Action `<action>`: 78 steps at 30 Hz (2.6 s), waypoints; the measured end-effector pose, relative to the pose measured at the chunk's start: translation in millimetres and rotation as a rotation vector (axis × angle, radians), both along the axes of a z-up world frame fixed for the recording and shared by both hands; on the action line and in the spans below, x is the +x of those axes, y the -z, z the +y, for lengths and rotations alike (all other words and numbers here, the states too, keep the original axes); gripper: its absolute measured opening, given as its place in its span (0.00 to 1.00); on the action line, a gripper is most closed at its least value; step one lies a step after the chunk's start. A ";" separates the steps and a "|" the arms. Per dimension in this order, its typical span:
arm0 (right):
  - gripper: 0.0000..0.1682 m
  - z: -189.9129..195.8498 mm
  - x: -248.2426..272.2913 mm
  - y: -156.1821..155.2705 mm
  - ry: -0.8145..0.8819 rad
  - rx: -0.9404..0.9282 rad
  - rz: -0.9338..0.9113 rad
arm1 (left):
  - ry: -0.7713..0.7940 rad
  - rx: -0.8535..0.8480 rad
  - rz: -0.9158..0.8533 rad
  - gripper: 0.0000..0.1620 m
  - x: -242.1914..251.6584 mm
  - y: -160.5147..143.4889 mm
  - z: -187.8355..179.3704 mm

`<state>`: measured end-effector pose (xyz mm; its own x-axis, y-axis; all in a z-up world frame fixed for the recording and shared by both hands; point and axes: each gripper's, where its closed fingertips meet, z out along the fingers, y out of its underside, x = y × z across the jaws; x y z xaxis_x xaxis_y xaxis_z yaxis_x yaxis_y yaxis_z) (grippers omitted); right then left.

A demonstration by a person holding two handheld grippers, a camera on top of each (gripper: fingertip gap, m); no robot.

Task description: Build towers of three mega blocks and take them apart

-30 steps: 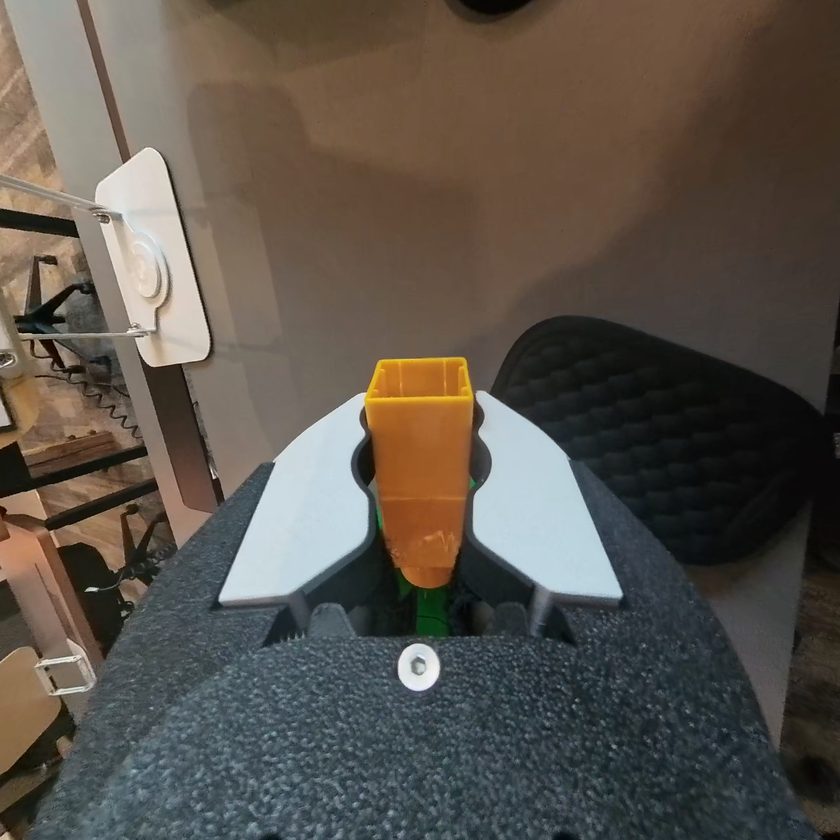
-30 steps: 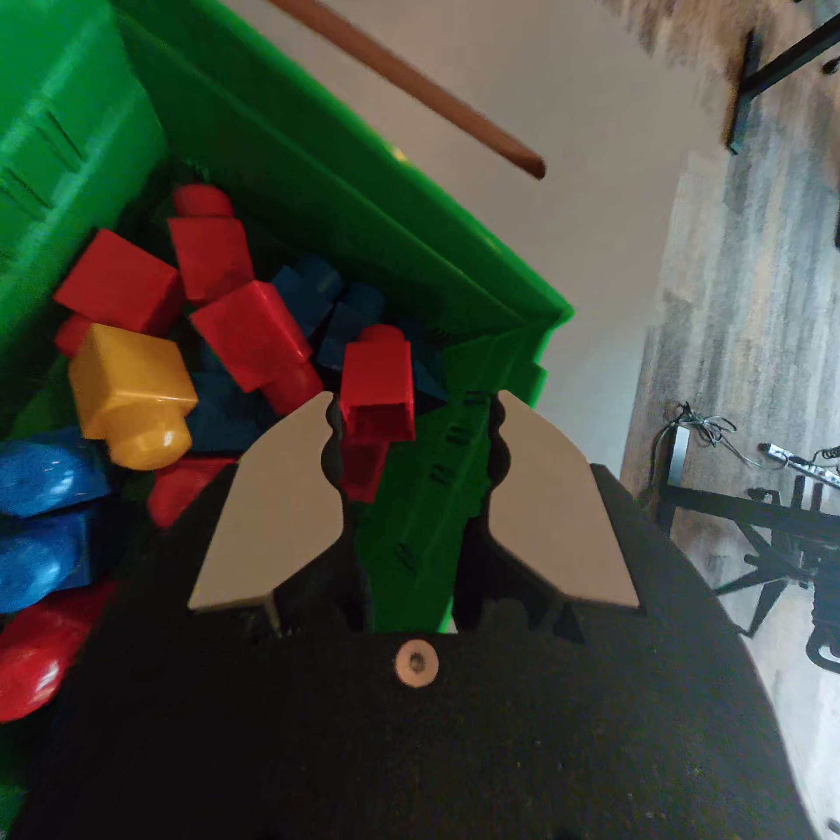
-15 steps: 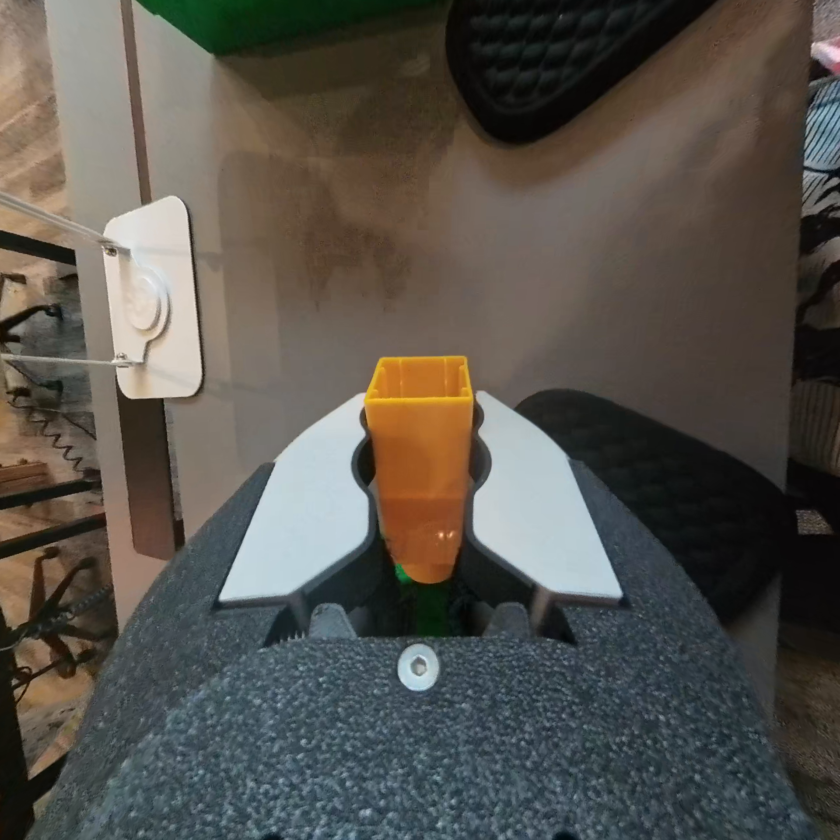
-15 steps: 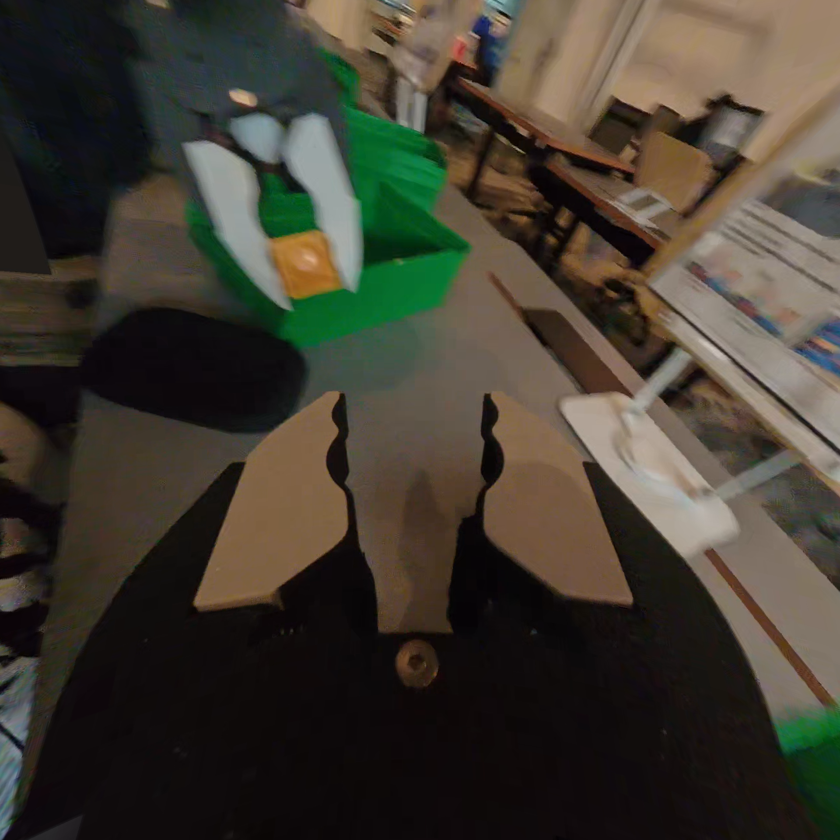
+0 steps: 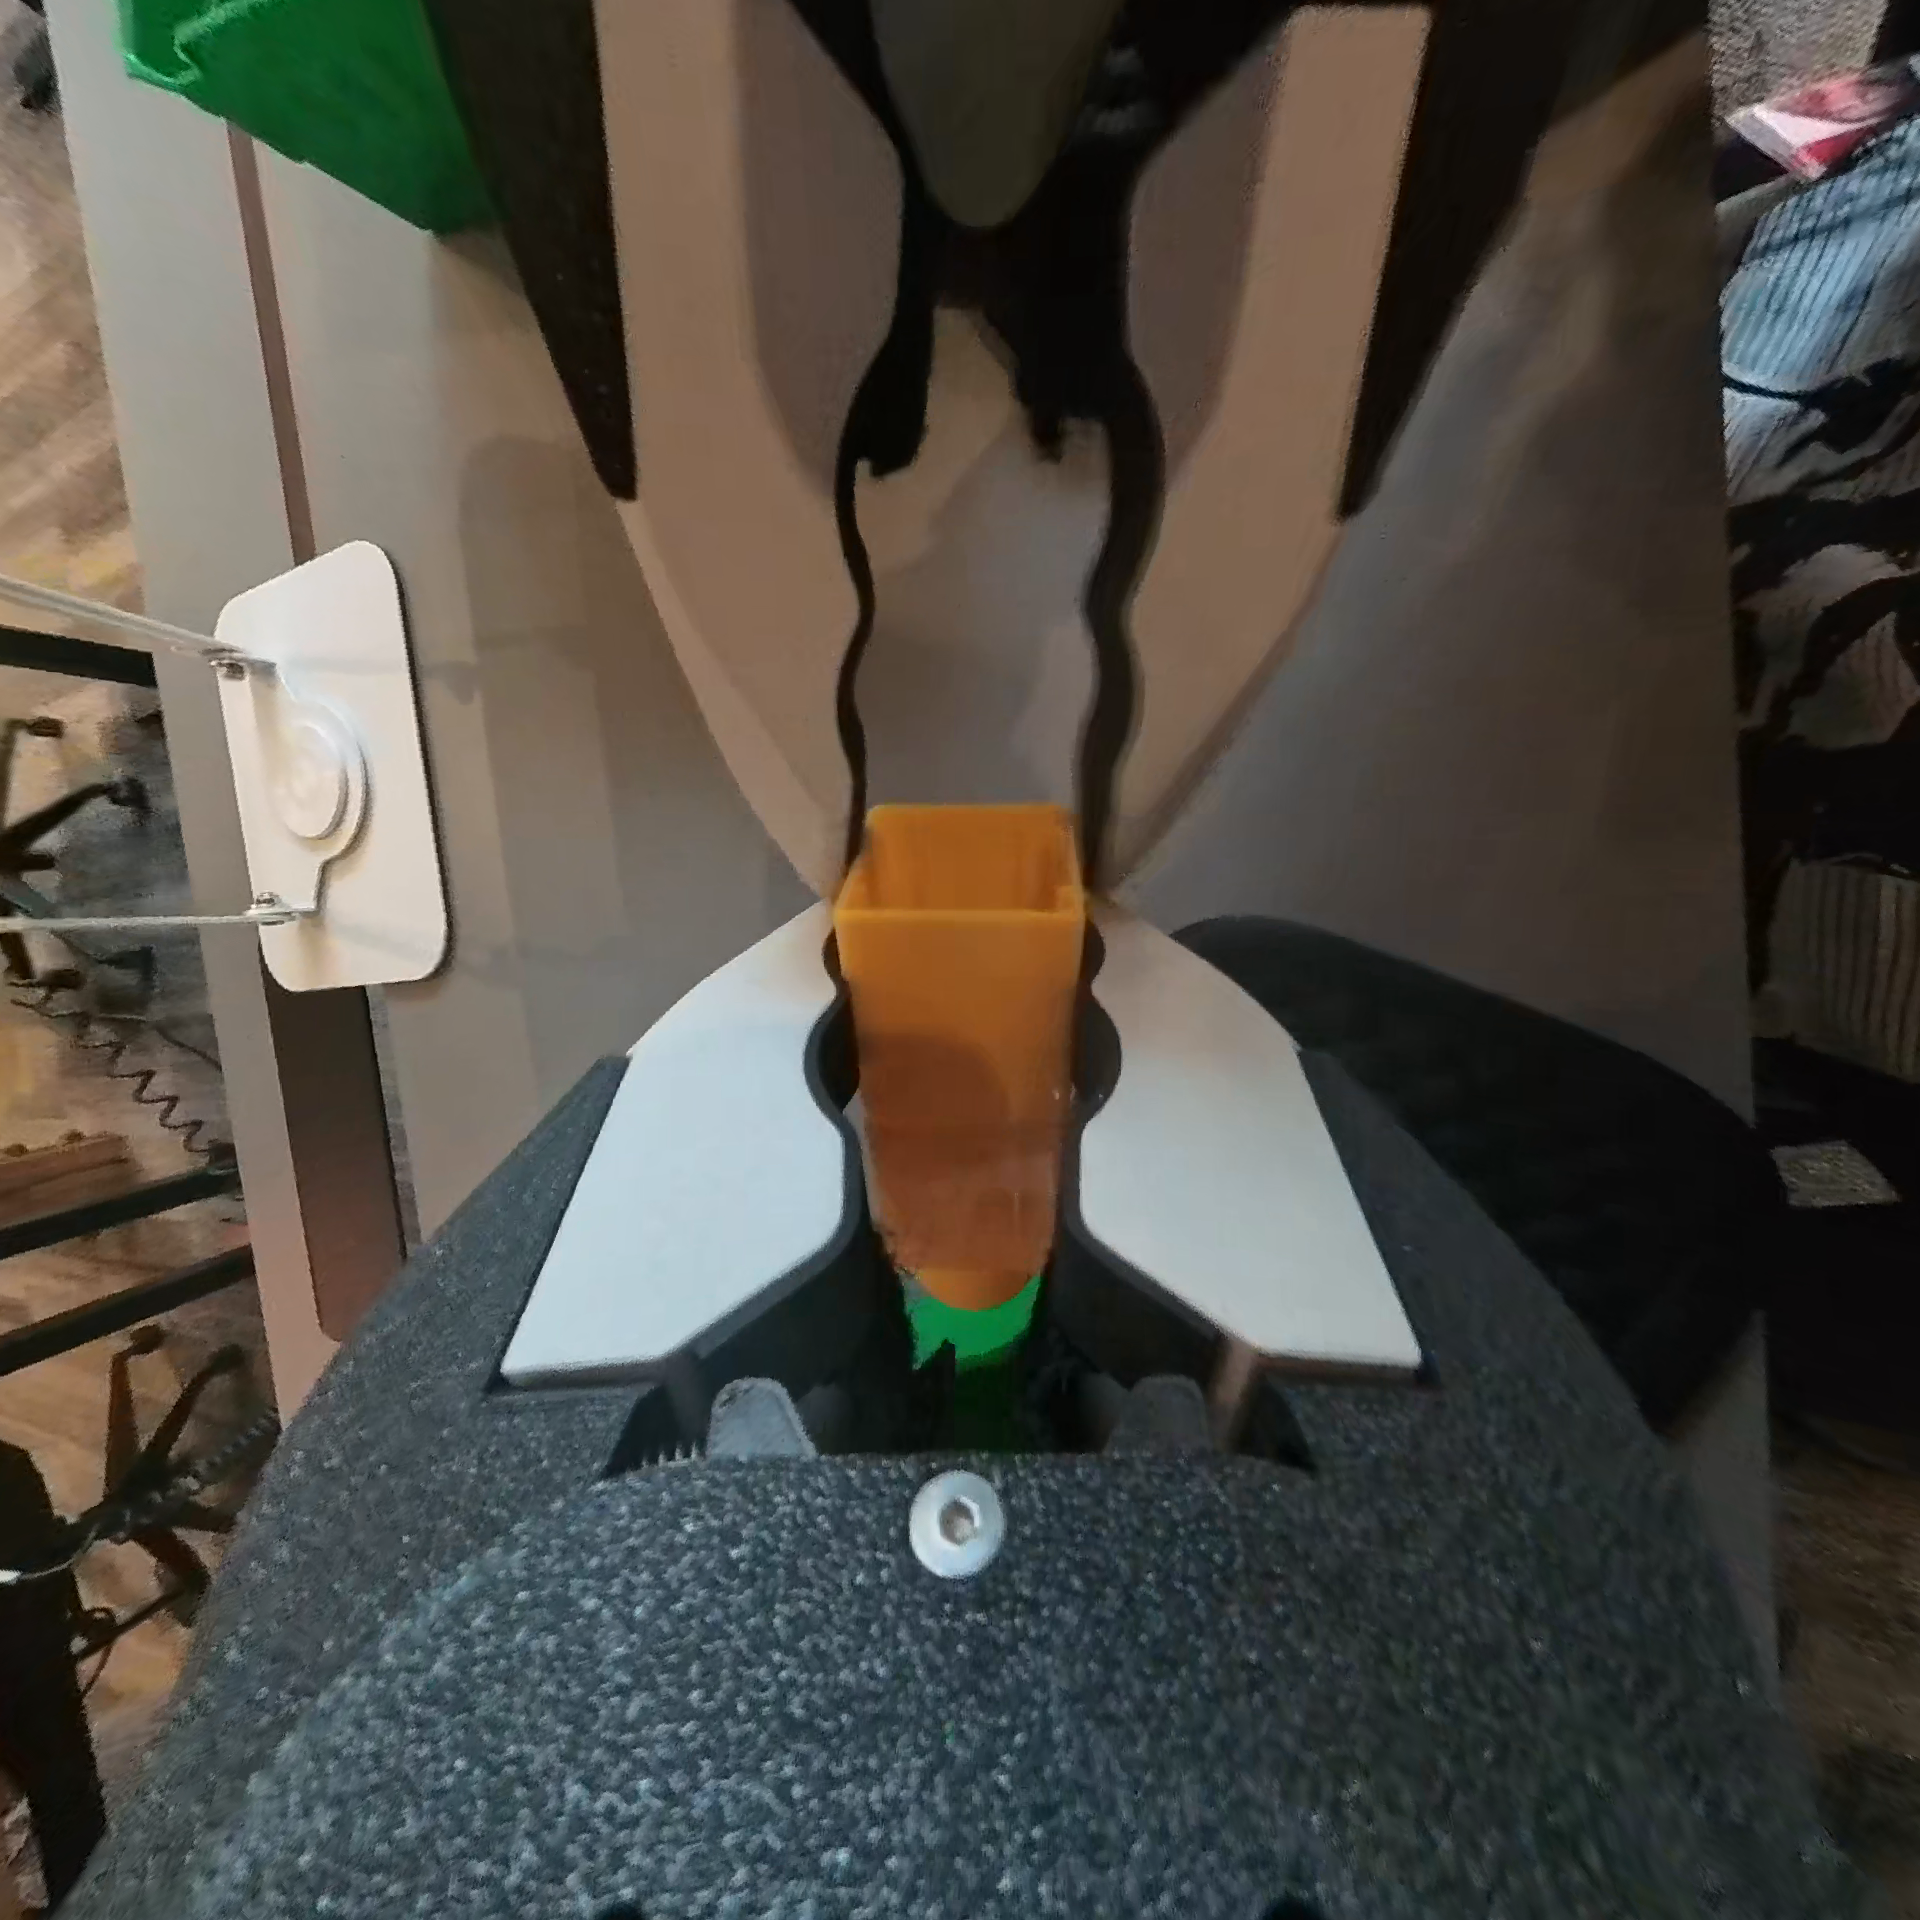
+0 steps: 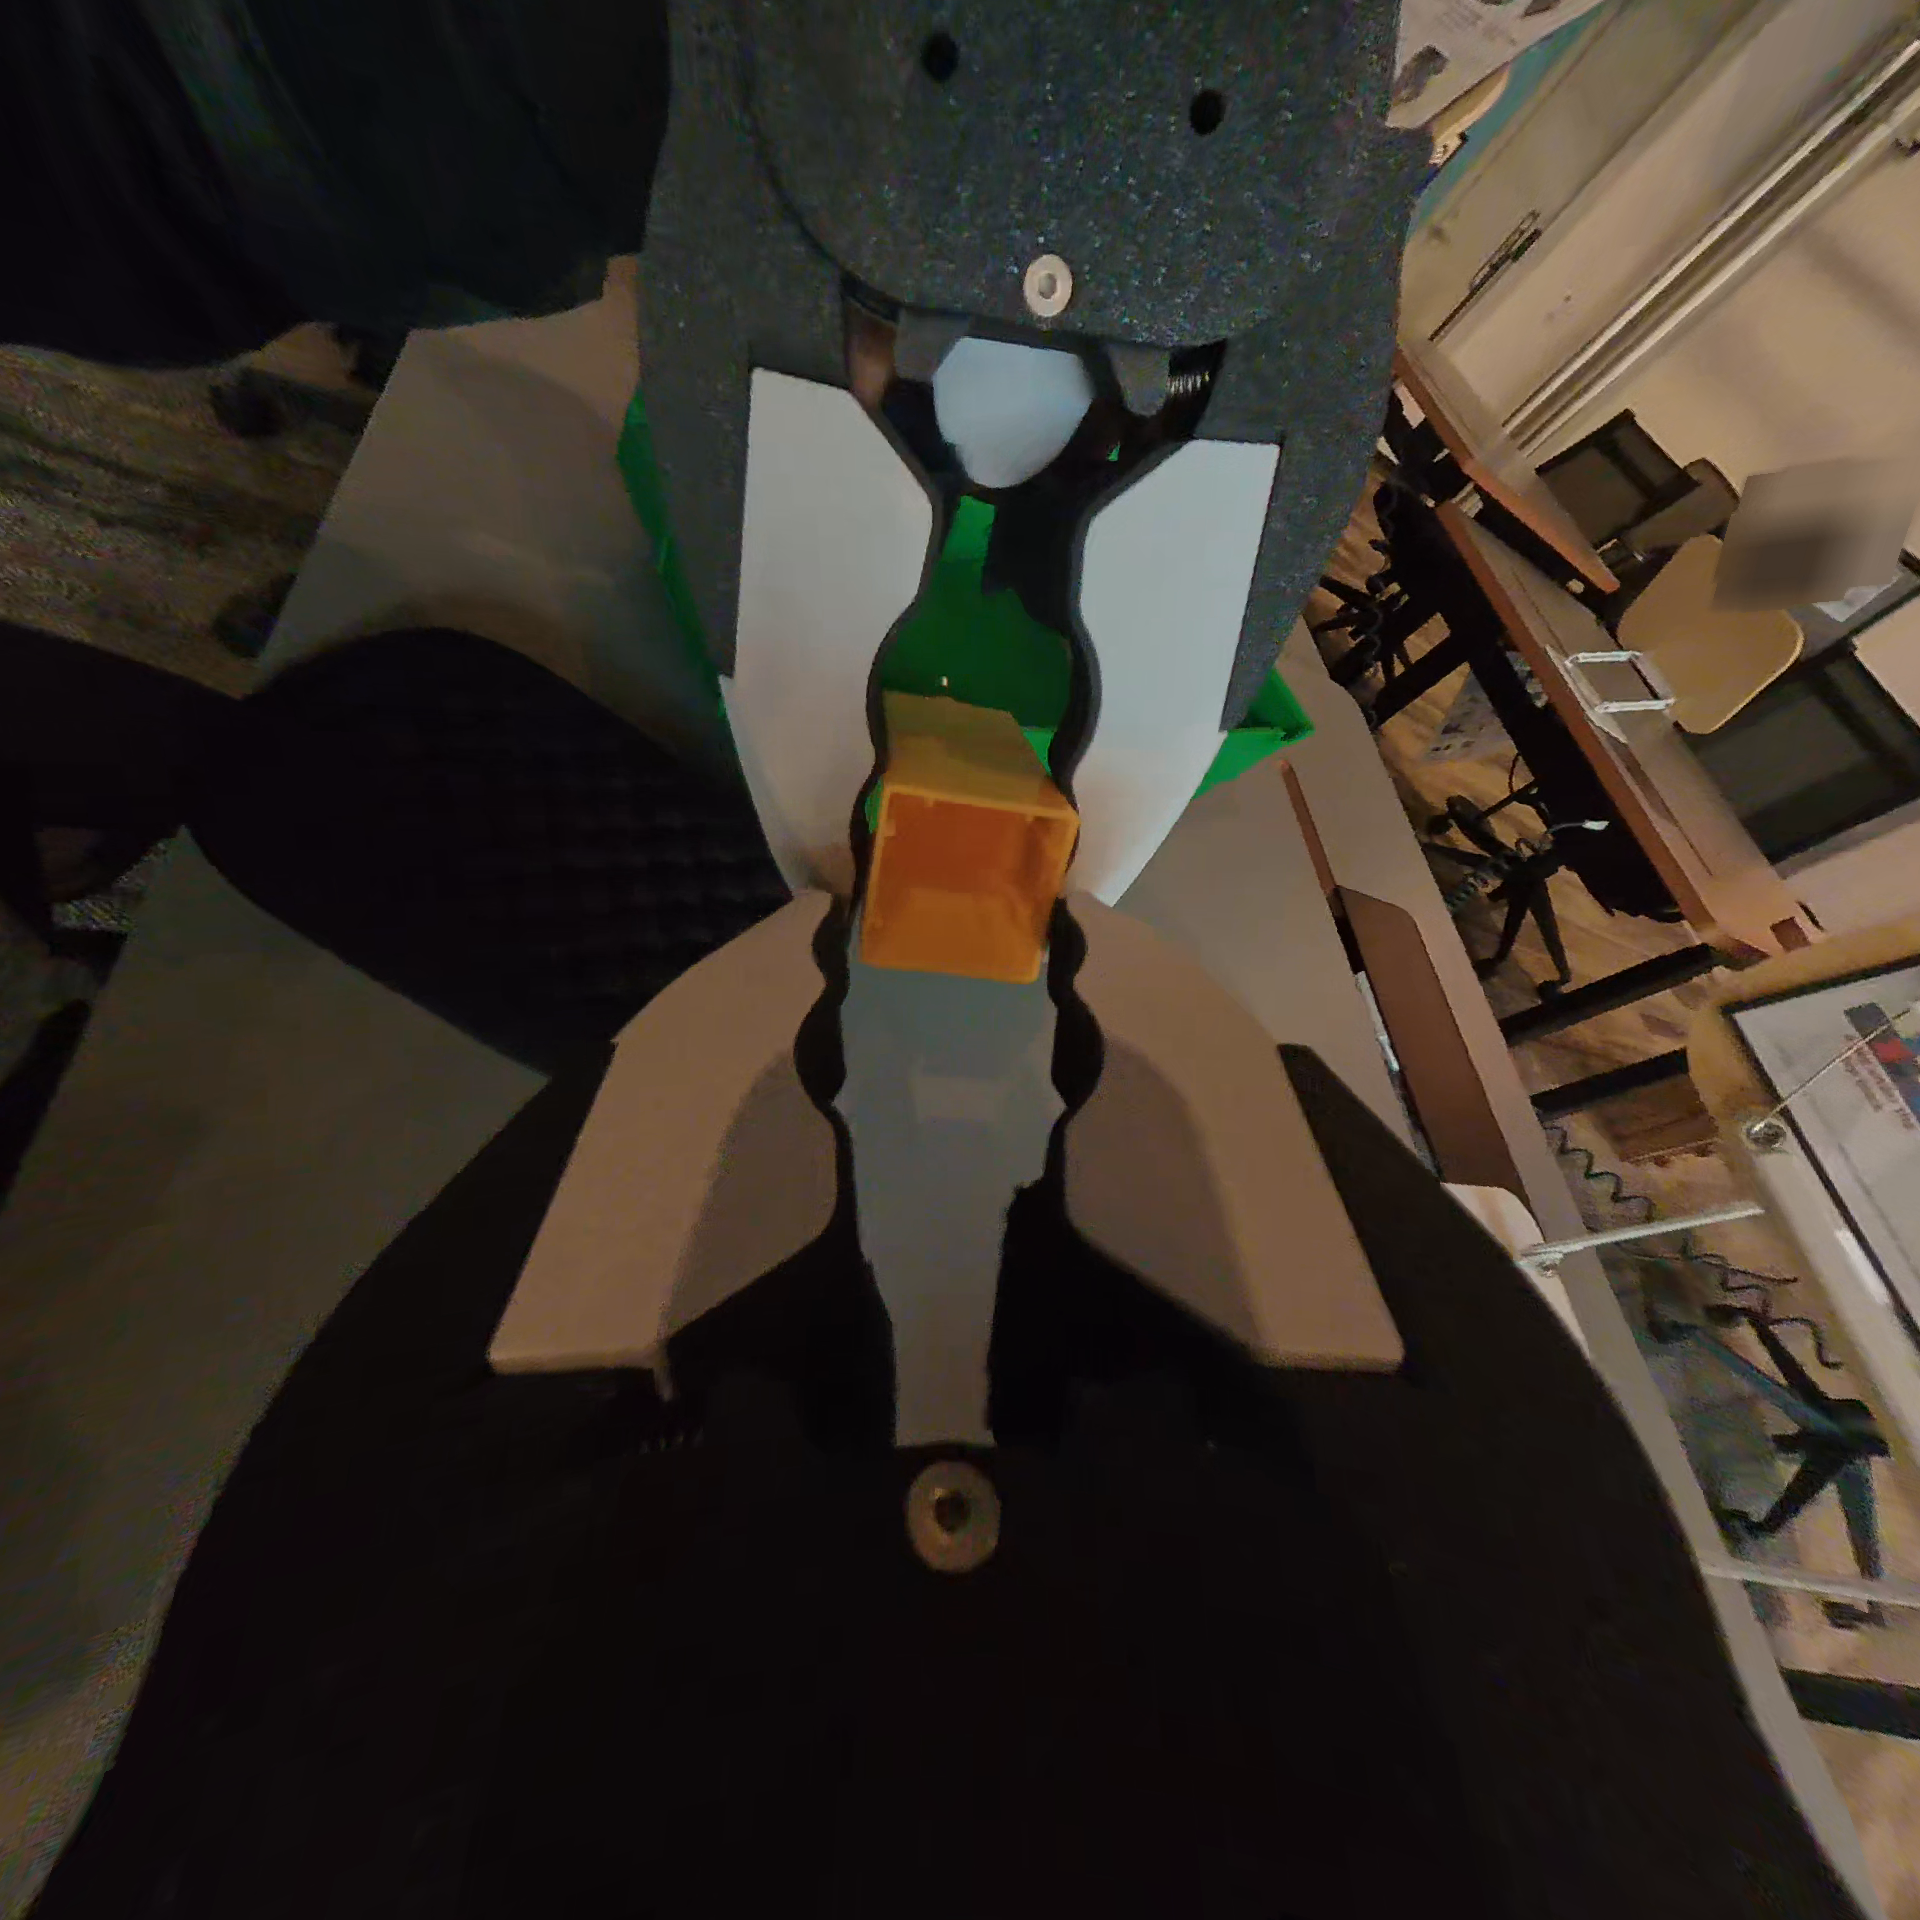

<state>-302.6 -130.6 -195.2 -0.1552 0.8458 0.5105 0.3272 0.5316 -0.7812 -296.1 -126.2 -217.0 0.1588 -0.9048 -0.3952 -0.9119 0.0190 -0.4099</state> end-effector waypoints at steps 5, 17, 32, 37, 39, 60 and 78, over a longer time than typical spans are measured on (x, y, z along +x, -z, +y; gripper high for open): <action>0.20 -4.1 1.4 -10.1 -0.050 -0.010 0.110 | -0.014 0.015 -0.045 0.24 -1.6 -3.0 -2.5; 0.20 -10.5 22.7 -25.4 -0.174 -0.061 0.247 | -0.006 0.047 -0.061 0.25 -5.8 -5.3 -9.8; 0.22 -12.8 16.8 -27.2 -0.058 0.088 0.172 | -0.050 0.058 0.046 0.25 -15.7 0.1 -8.2; 0.22 7.1 55.2 -44.5 0.015 0.071 0.208 | -0.133 0.043 0.048 0.25 -44.9 5.9 -7.2; 0.22 26.3 76.0 -48.8 0.097 0.084 0.192 | -0.148 0.044 0.051 0.25 -51.1 8.0 -10.3; 0.22 292.6 272.7 36.2 1.014 -0.351 -0.263 | -0.117 0.090 0.043 0.25 -44.0 -1.2 -16.2; 0.22 351.9 278.0 104.7 1.183 -0.418 -0.323 | -0.138 0.079 0.056 0.25 -51.3 2.7 -20.7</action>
